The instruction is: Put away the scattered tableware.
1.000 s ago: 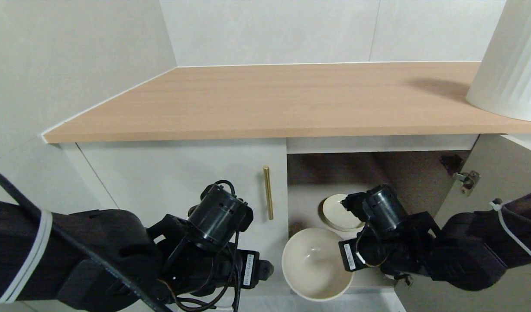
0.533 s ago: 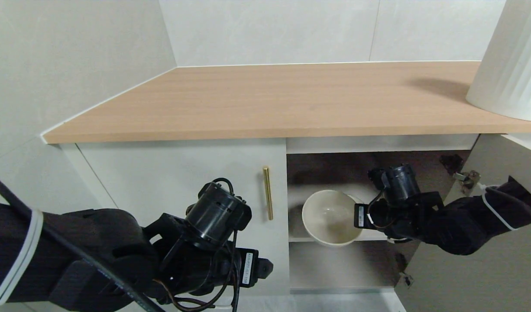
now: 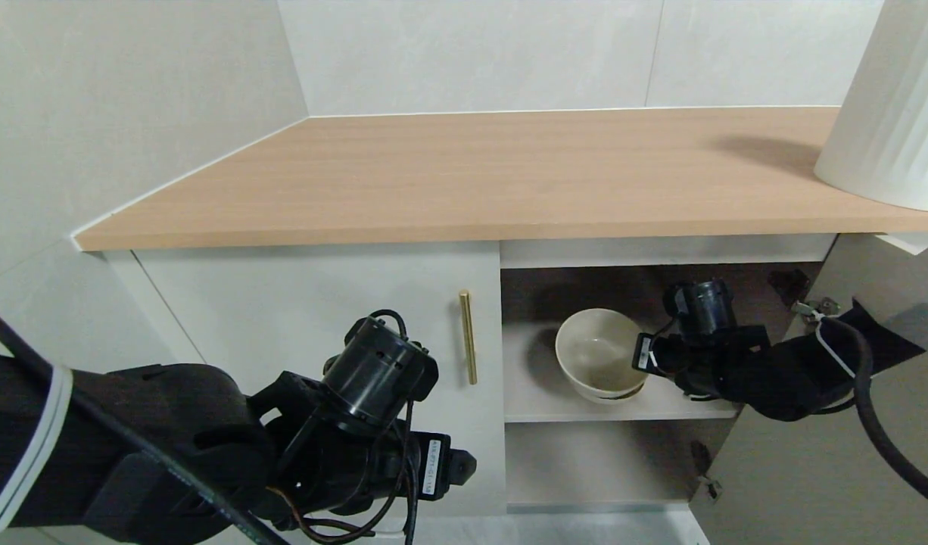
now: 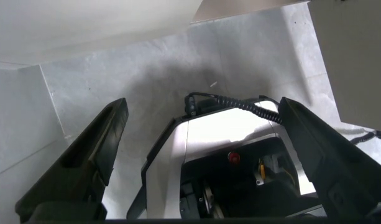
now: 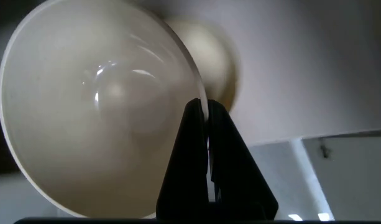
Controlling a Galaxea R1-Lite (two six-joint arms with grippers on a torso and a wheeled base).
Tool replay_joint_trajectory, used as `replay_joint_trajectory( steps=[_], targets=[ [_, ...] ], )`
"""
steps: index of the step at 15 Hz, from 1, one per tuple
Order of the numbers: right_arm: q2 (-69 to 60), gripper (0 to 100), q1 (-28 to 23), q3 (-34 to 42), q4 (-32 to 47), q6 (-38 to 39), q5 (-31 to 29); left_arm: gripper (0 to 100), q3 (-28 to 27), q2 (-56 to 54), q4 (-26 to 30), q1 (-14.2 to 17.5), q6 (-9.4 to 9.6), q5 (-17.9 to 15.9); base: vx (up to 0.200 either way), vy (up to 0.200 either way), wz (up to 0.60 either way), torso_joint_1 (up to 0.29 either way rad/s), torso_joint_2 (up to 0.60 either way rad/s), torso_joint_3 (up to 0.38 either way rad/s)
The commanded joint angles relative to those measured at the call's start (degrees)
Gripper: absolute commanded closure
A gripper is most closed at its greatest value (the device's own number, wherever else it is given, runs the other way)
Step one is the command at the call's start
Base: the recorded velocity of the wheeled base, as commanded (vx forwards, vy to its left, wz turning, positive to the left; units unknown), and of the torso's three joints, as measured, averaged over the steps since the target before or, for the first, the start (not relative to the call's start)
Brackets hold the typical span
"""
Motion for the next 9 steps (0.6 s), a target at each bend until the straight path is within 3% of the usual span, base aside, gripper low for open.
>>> replay_joint_trajectory(
  steps=[1, 9],
  targets=[
    [2.7, 100, -1.0, -1.9, 0.0, 1.2, -0.7, 0, 0.0, 0.0, 0.0, 0.0, 0.01, 0.0, 0.000, 0.000, 0.00, 0.000, 0.00, 0.000],
    [6.1, 100, -1.4, -4.7, 0.0, 1.7, -2.8, 0, 0.0, 0.0, 0.0, 0.0, -0.07, 0.0, 0.000, 0.000, 0.00, 0.000, 0.00, 0.000]
  ],
)
